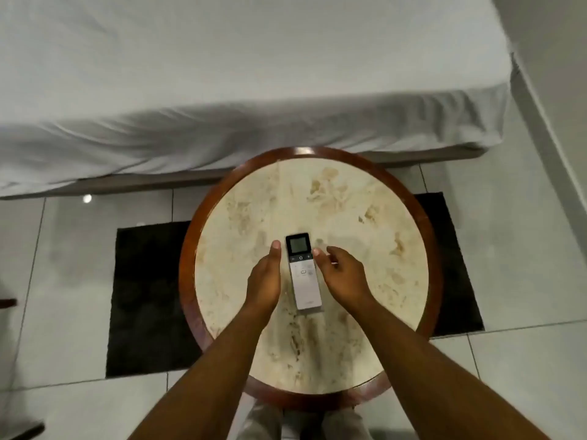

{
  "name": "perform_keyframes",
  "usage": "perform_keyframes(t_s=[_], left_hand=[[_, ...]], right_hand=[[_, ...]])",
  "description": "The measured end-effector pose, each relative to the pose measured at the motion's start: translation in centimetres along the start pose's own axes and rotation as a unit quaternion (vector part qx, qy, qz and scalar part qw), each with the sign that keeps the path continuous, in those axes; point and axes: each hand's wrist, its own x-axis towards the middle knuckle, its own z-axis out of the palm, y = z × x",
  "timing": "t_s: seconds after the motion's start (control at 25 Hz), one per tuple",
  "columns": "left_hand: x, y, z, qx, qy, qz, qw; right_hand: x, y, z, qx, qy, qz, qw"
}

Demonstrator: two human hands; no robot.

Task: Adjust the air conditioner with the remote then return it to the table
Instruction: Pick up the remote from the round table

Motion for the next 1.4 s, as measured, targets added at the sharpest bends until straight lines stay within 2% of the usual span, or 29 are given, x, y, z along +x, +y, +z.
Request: perform_keyframes(t_s=[0.08,0.28,0.44,0.6,0.8,0.88,1.12,1.28,1.4], left_hand=[[1.2,-1.0,1.3,-0.068,-0.005,-0.042,0.997],[3.8,-3.5,2.1,-0.123,-0.015,-0.063,0.990],[4.2,-3.6,2.0,-0.171,-0.033,-0.081,0.981],[3.6,-3.6,1.8,-0.188,-0.046,-0.093,0.977],[0.7,-1.9,1.3,-0.140,-0.092,-0.074,0.983],[-1.4,0.4,0.9,-0.102,-0.112,-0.042,0.988],[-8.6,10.2,0.7,0.058,-0.094,0.104,0.988],[-14.8,17.9,1.7,0.091,-0.102,0.247,0.959],[-19.1,24.1,3.1,0.152,-0.109,0.359,0.914]], right_hand=[[1.3,1.1,1.6,0.002,0.020,0.008,1.000],[3.1,2.9,4.8,-0.029,0.019,0.024,0.999],[4.1,3.0,5.6,0.002,0.037,0.057,0.998],[3.3,3.1,5.7,0.044,0.012,0.078,0.996],[0.3,2.3,2.8,0.087,-0.002,0.089,0.992],[-1.5,1.0,0.3,0.110,0.011,0.078,0.991],[-6.3,-5.0,-10.5,0.187,0.089,0.047,0.977],[-11.0,-10.3,-20.0,0.244,0.167,-0.037,0.955],[-14.6,-14.0,-26.4,0.273,0.210,-0.093,0.934]])
